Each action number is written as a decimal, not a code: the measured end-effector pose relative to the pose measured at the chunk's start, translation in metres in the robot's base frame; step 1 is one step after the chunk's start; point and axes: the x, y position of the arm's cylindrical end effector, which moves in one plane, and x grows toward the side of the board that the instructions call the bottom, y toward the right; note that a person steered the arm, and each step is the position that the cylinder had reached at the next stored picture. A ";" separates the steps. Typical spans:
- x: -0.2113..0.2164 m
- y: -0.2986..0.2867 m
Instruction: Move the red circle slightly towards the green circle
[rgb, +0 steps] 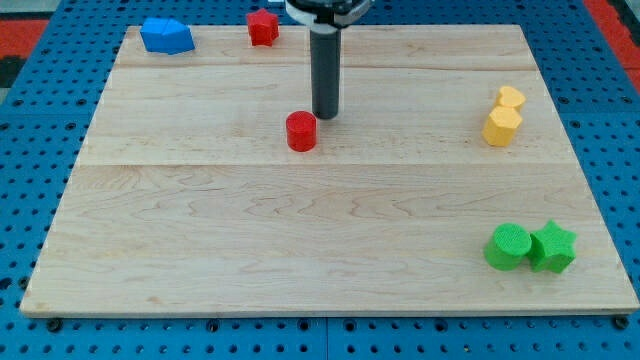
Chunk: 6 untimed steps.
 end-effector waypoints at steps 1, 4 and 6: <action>-0.016 -0.052; 0.080 0.016; 0.078 -0.043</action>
